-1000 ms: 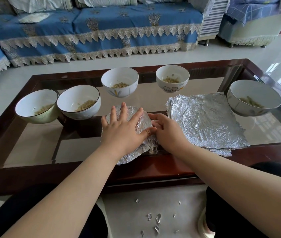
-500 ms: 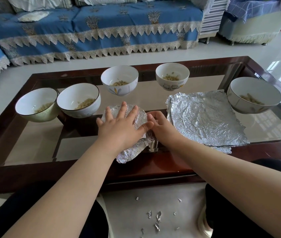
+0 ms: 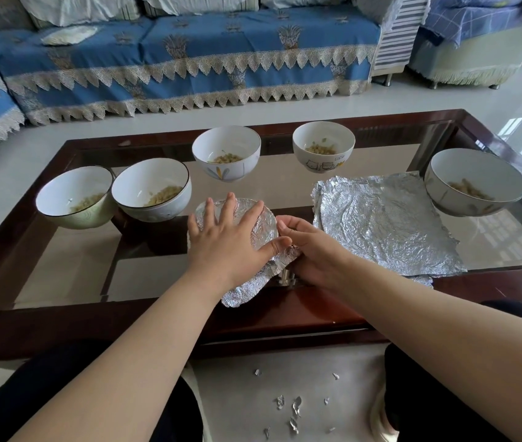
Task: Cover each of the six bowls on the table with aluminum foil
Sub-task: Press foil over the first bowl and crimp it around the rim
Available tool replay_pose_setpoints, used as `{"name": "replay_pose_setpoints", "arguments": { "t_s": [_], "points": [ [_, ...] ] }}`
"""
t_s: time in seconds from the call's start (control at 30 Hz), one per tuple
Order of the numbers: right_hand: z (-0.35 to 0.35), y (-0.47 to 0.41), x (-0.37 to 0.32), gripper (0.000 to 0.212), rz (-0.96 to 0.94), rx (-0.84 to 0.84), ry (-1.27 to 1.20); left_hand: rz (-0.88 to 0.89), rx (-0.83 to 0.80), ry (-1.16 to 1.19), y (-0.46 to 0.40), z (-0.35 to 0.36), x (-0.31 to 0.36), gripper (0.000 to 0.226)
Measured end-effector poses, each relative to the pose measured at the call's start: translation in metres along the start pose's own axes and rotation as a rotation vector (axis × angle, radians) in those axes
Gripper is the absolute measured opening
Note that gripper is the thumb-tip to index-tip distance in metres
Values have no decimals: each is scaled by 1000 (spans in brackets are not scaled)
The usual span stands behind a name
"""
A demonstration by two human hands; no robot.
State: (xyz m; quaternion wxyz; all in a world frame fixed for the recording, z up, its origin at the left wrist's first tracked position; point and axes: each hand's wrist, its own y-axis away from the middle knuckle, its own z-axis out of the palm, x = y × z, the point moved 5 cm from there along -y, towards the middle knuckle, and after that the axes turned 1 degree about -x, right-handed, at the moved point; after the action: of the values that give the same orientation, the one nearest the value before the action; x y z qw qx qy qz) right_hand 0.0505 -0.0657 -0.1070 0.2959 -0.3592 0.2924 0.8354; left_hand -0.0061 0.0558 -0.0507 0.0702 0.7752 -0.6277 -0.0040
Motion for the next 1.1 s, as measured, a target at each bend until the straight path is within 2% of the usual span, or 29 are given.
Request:
{"name": "replay_pose_setpoints", "arguments": {
  "t_s": [0.17, 0.27, 0.47, 0.67, 0.8, 0.9, 1.1],
  "points": [
    [6, 2, 0, 22, -11, -80, -35, -3, 10, 2, 0, 1, 0, 99],
    [4, 2, 1, 20, -18, -34, -69, -6, 12, 5, 0, 1, -1, 101],
    [-2, 0, 2, 30, -82, 71, -13, -7, 19, -4, -1, 2, -1, 97],
    [-4, 0, 4, 14, -154, 141, 15, -8, 9, -4, -1, 0, 0, 97],
    [-2, 1, 2, 18, -167, 164, 6, -12, 5, -4, 0, 0, 0, 98],
    [0, 2, 2, 20, -144, 136, -41, -16, 8, -5, 0, 0, 0, 99],
    [6, 5, 3, 25, 53, -31, -59, -19, 16, -5, -1, 1, 0, 100]
  ]
}}
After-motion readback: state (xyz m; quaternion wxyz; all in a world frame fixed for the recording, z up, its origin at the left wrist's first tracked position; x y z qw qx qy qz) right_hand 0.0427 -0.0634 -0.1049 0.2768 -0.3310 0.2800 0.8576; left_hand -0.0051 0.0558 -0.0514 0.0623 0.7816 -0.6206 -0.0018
